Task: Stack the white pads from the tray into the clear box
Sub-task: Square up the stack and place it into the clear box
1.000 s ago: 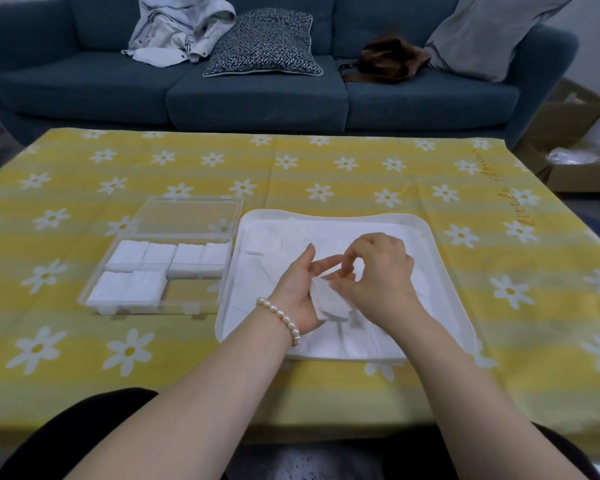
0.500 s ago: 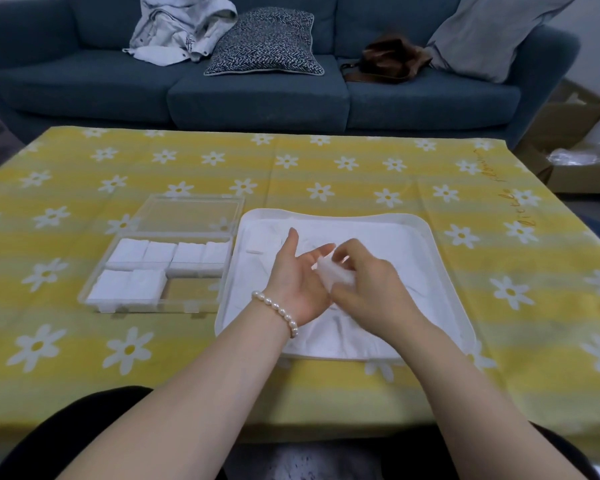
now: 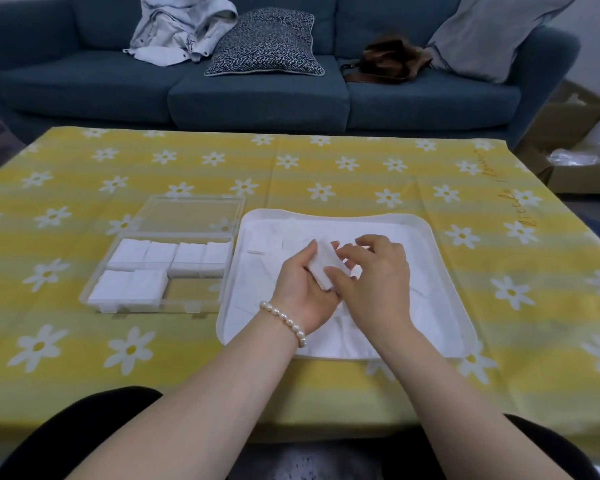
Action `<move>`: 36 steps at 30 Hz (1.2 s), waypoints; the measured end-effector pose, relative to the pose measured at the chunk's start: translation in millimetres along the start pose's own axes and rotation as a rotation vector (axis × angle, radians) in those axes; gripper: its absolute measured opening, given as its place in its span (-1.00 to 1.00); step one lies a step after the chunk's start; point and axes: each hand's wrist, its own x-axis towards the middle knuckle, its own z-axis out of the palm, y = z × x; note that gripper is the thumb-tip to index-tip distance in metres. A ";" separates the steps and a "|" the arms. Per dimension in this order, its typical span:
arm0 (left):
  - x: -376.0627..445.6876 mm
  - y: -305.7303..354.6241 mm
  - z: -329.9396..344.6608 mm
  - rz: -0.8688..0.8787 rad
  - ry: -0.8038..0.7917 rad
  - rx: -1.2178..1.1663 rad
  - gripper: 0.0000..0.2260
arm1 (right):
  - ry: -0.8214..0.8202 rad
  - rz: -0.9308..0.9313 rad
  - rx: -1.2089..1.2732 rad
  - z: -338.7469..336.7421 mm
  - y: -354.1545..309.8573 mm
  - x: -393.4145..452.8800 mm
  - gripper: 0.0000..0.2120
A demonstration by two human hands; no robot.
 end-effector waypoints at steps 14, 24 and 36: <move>1.6 5.1 -0.2 -0.072 0.051 0.176 -0.31 | 0.077 0.386 0.650 -40.1 19.3 28.6 -0.64; 3.0 1.8 -2.6 -0.131 0.008 0.204 -0.36 | -0.335 0.115 0.427 -45.8 10.9 24.7 -0.71; 4.8 1.5 -4.9 -0.206 -0.056 0.395 -0.30 | -0.577 -0.193 -0.155 -33.6 5.8 18.1 -0.07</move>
